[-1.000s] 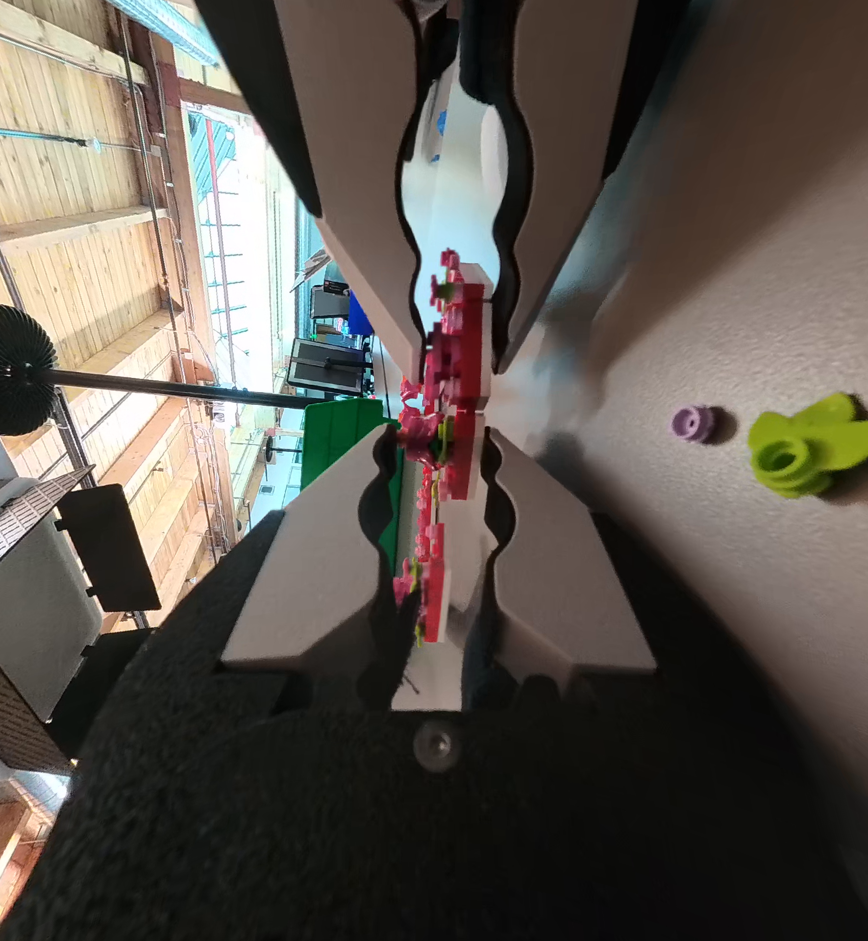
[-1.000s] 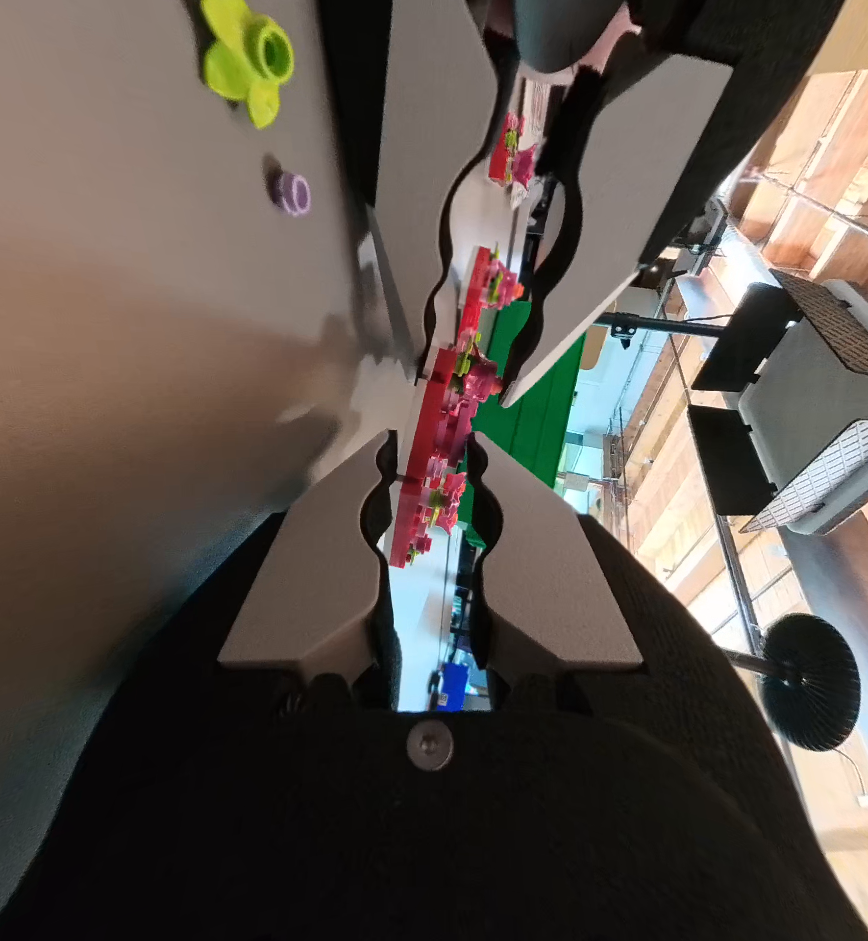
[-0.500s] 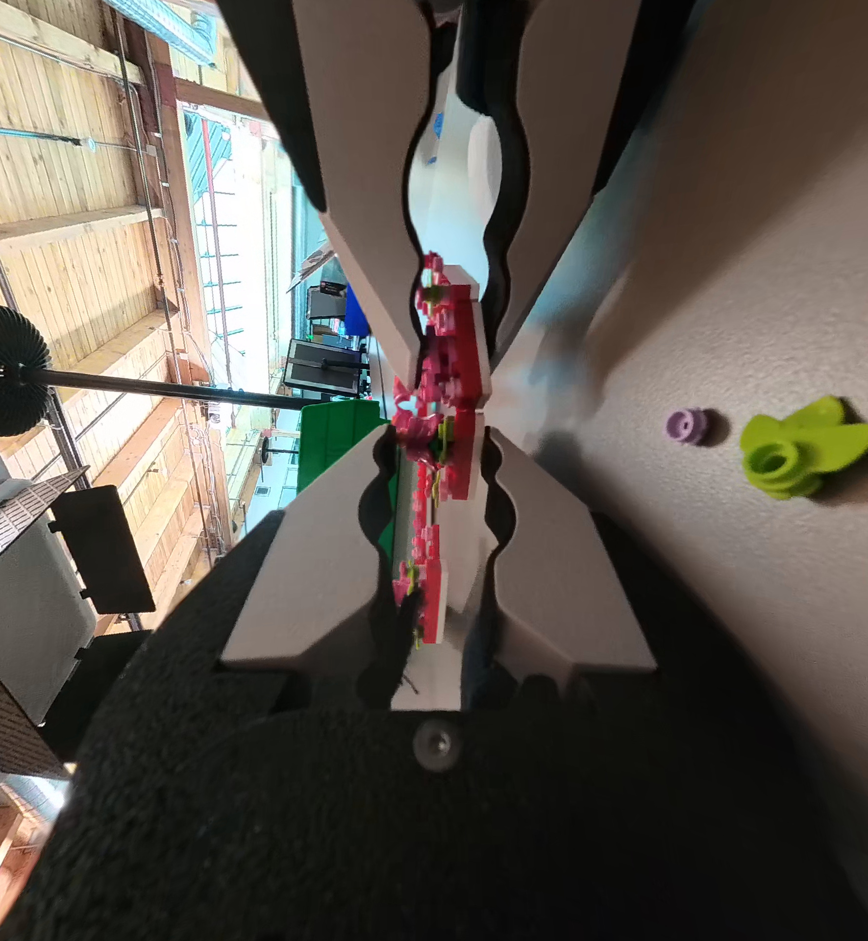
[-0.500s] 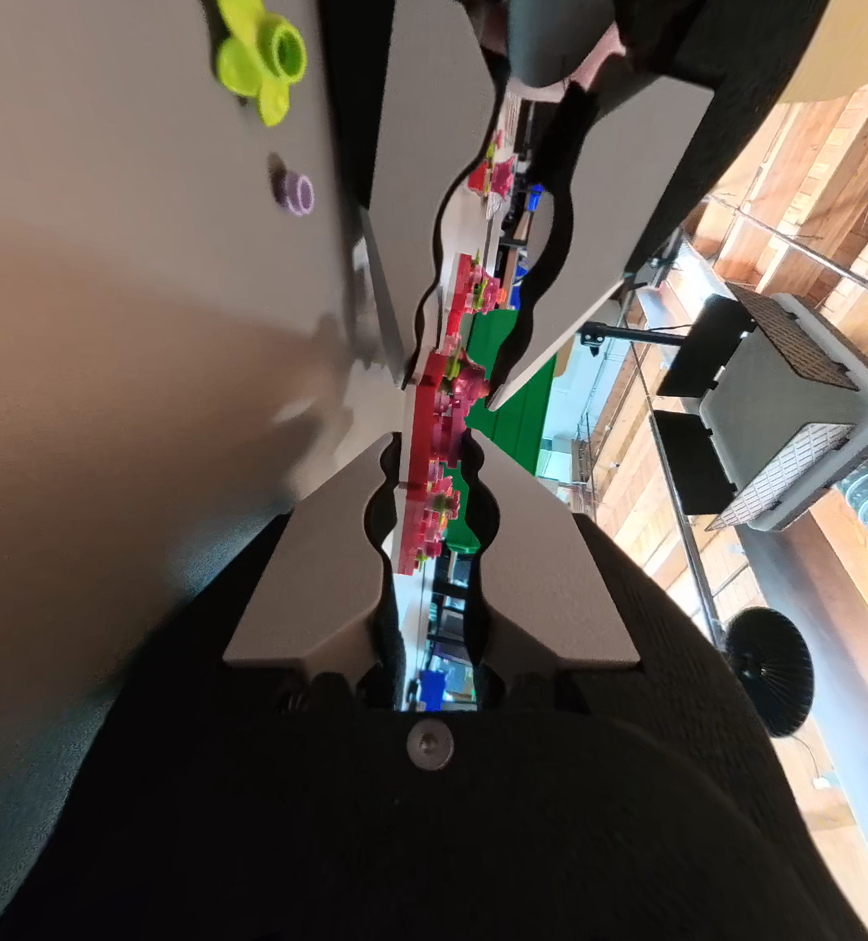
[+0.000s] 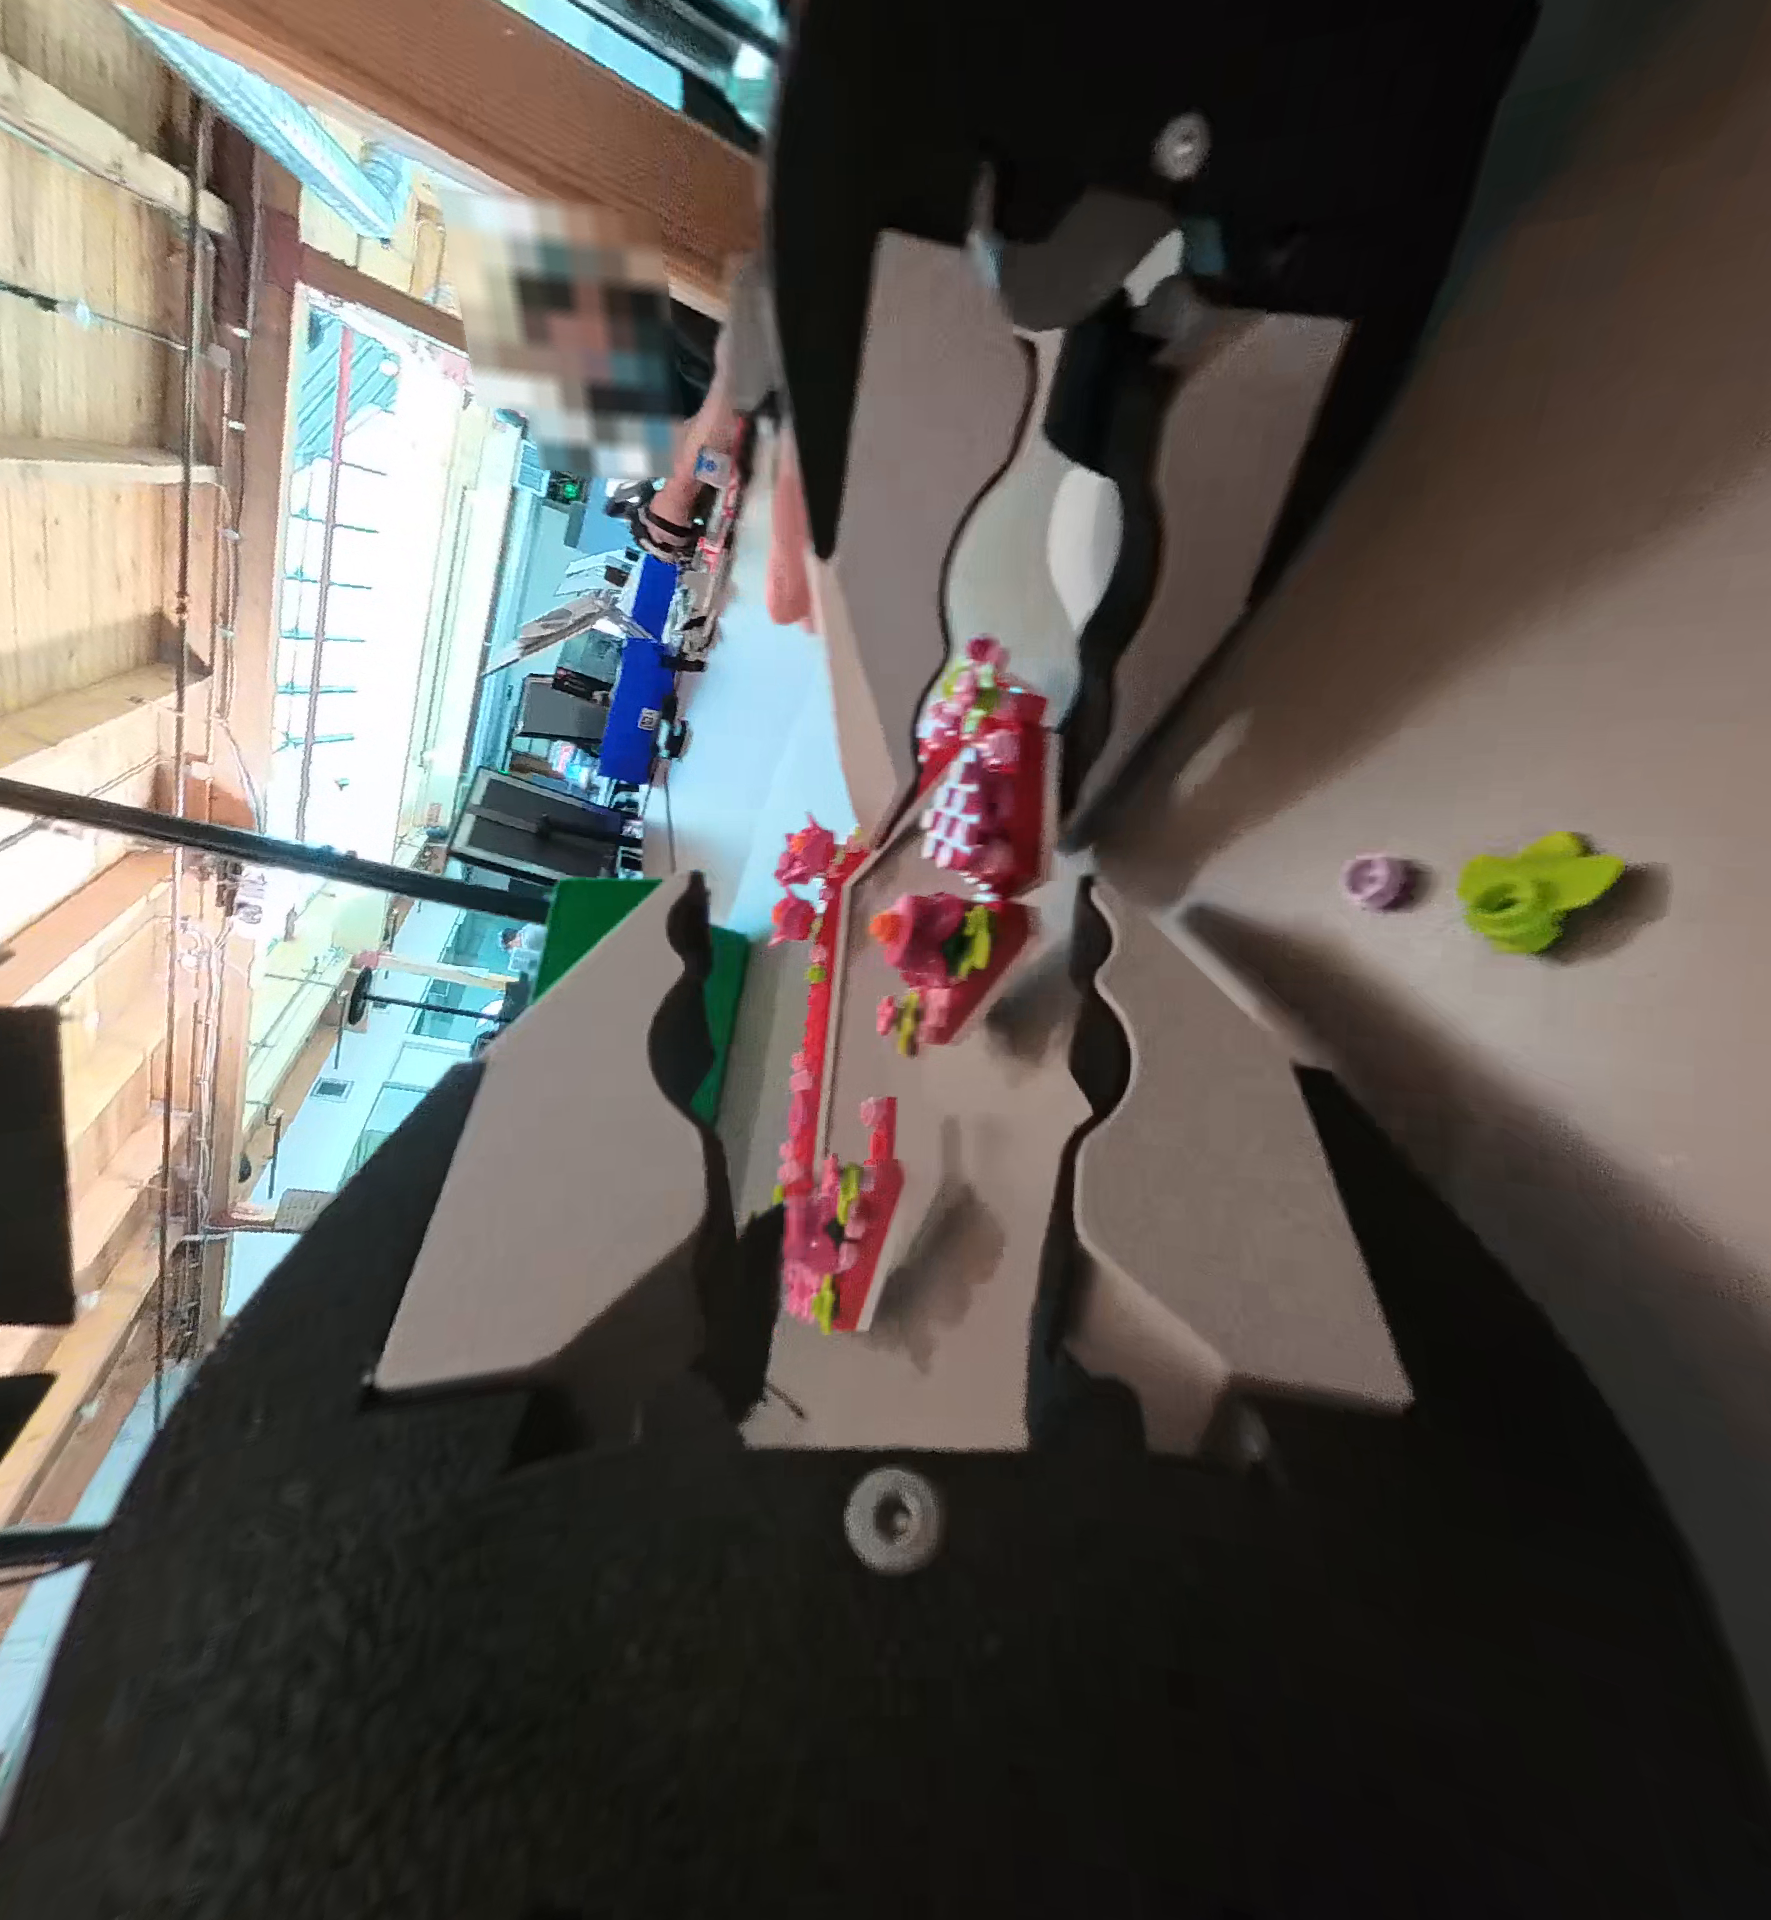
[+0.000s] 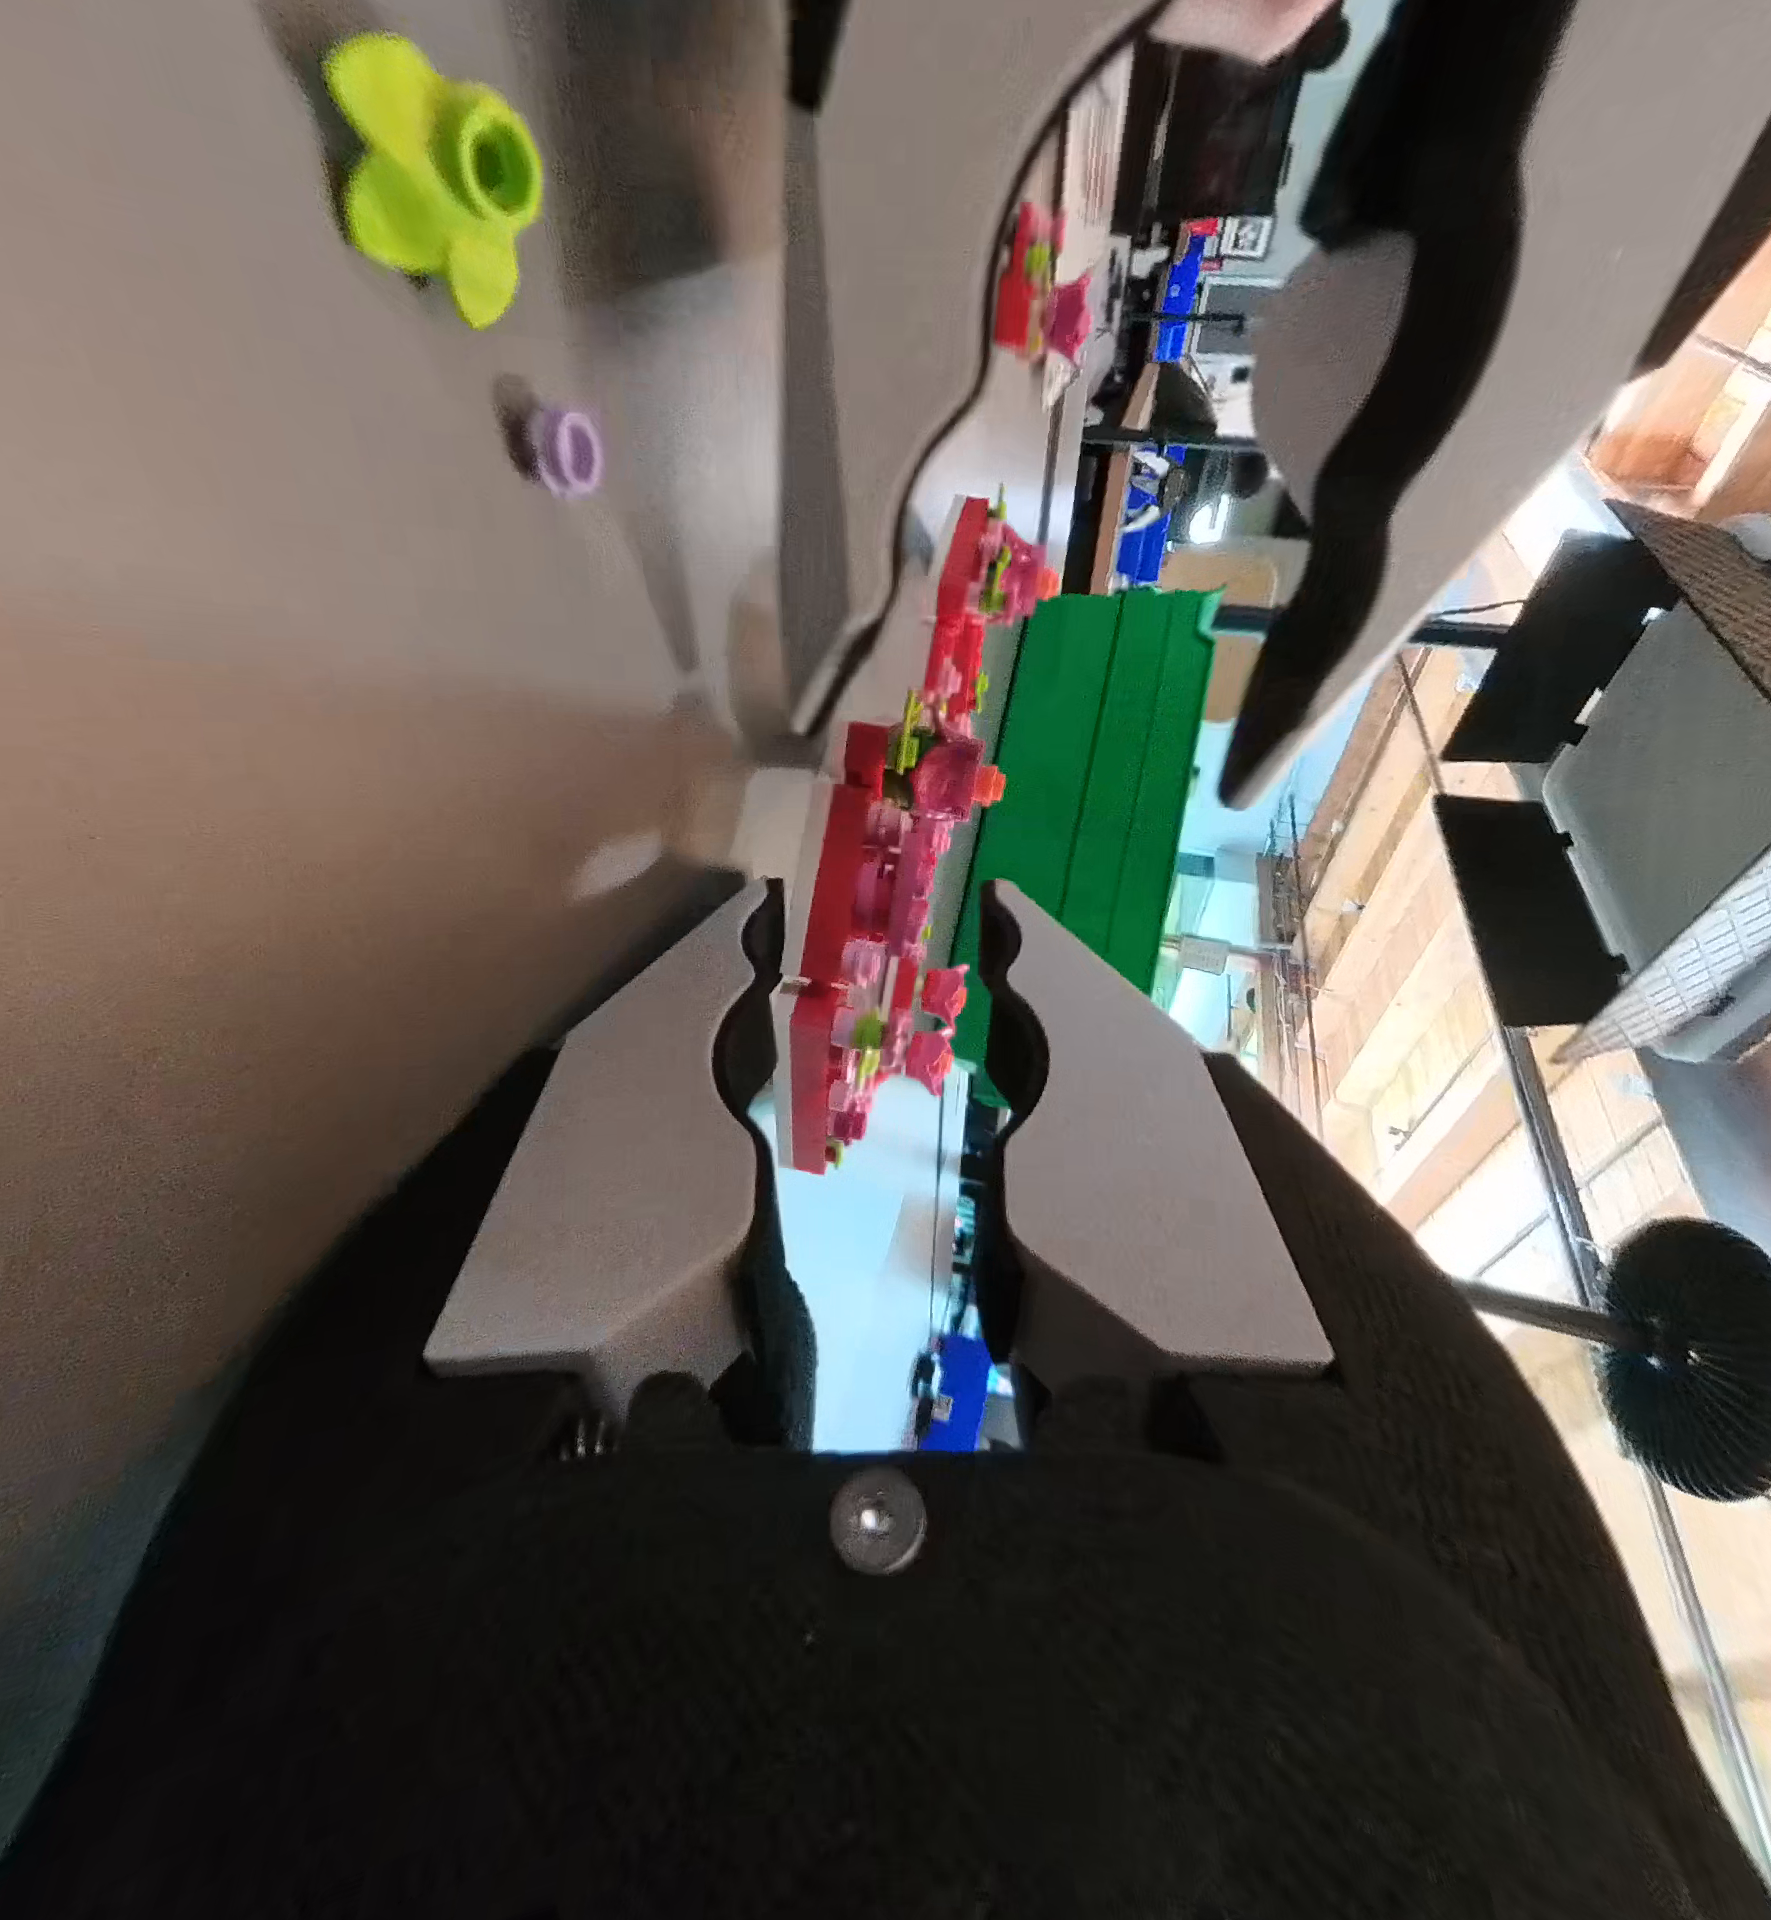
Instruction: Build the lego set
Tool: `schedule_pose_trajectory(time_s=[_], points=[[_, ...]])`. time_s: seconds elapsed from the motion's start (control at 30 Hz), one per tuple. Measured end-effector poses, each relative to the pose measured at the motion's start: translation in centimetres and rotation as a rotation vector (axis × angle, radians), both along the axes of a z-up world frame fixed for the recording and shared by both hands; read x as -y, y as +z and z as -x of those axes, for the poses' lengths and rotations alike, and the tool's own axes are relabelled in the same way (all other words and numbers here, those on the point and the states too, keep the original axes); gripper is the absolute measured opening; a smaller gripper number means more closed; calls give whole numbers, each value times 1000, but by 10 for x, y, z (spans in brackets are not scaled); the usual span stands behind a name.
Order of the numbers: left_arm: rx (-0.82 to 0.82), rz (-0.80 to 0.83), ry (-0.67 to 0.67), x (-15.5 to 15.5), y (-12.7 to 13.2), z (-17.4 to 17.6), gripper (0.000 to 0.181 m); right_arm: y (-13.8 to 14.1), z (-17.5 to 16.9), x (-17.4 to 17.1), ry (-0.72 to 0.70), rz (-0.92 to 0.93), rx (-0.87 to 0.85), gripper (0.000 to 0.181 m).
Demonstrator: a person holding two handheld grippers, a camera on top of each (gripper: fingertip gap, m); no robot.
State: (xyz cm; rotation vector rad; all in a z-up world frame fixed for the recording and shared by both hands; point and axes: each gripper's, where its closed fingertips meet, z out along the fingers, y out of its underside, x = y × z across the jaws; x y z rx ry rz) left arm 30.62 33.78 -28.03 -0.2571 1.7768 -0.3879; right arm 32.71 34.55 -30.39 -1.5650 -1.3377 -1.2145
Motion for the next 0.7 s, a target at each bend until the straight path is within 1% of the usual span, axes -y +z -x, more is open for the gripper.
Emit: schedule_pose_trajectory(time_s=[0.1,0.17,0.27,0.37,0.5,0.6,0.7], points=[[45,57,23,-12,17,3,67,3,10,1,38,39,-41,47],[72,101,45,-21,28,5,67,5,18,6,59,80,-109,53],[105,222,75,-31,44,9,66,6,23,15,70,135,-216,59],[93,337,122,-40,51,7,65,4,28,20,68,186,-362,58],[83,352,212,-47,64,10,64,2,38,20,67,253,-544,62],[84,365,275,-48,79,16,64,-1,46,20,49,350,-704,68],[113,381,348,-48,96,29,63,-4,49,24,47,425,-802,72]])
